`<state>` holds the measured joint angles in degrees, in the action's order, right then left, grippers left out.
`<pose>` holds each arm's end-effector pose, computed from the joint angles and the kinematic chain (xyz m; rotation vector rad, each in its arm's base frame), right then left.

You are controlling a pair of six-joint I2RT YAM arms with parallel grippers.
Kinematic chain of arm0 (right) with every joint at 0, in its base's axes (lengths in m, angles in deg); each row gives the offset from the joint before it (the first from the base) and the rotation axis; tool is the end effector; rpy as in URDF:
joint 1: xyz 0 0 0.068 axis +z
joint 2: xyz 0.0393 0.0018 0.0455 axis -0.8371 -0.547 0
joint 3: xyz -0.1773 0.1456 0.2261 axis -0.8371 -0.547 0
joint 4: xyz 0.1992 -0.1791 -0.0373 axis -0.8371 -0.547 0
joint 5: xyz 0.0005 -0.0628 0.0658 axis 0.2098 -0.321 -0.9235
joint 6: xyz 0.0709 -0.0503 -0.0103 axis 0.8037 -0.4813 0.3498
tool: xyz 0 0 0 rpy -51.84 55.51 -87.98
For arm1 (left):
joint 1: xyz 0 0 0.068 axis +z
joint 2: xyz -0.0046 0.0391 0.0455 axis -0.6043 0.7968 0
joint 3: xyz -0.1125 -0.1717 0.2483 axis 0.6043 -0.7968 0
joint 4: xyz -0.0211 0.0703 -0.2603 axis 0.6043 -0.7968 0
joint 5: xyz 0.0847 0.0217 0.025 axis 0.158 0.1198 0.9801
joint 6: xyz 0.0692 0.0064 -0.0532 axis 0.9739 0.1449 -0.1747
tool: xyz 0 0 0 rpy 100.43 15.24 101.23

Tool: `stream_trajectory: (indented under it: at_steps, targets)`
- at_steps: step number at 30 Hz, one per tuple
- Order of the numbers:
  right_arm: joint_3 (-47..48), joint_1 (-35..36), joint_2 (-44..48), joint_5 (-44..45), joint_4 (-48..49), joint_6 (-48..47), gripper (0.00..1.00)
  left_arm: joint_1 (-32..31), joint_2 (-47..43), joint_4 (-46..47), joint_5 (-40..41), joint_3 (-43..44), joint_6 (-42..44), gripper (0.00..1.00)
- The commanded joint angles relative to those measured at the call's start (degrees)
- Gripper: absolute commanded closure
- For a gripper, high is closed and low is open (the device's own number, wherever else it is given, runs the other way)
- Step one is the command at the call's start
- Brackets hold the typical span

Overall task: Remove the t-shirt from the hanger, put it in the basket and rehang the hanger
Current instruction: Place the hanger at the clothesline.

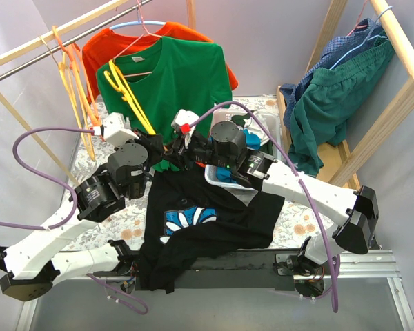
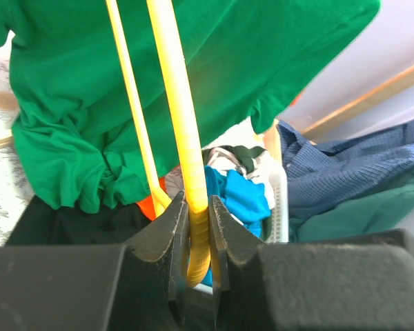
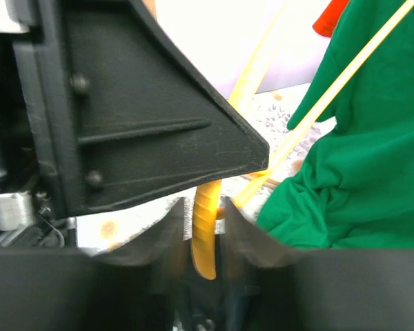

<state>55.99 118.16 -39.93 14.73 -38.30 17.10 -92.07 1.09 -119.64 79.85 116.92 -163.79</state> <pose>0.1841 0.3632 0.4639 -0.9725 1.3276 0.9383 0.1489 -0.1060 0.4698 -1.0434 1.5049 -0.9349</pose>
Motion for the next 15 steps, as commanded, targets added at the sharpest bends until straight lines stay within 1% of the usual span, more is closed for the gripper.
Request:
stream_trajectory:
  at_steps: [1, 2, 4, 6, 10, 12, 13, 15]
  targets:
    - [2.42, 0.73, 1.57, -0.57, 3.34, 0.49, 0.47, -0.04, 1.15, -2.66, 3.04, 3.67, 0.49, 1.0]
    - [2.24, 0.73, 1.75, -0.39, 3.25, 0.4, 0.42, -0.12, 1.5, -3.72, 3.23, 4.12, 0.32, 1.0]
    - [1.71, 0.73, 2.02, 0.22, 3.25, 0.4, 0.36, -0.04, 2.38, -4.69, 3.75, 5.43, 0.05, 1.0]
    - [1.45, 0.73, 2.37, 0.66, 2.9, 0.22, 0.34, -0.04, 3.25, -5.74, 4.11, 6.14, 0.05, 1.0]
    - [0.4, 0.73, 3.86, 2.94, 2.72, 0.05, 0.31, -0.48, 5.53, -7.33, 6.47, 9.21, 0.4, 1.0]
    - [-0.39, 0.73, 4.74, 4.35, 2.55, -0.13, 0.3, -0.65, 7.12, -7.24, 7.71, 12.29, 1.62, 1.0]
    - [-1.18, 0.73, 5.87, 5.83, 2.2, -0.22, 0.29, -1.09, 9.3, -7.15, 8.32, 13.86, 2.42, 1.0]
    - [-2.15, 0.73, 7.02, 7.25, 1.49, -0.57, 0.27, -1.79, 11.6, -7.5, 11.13, 18.87, 4.61, 1.0]
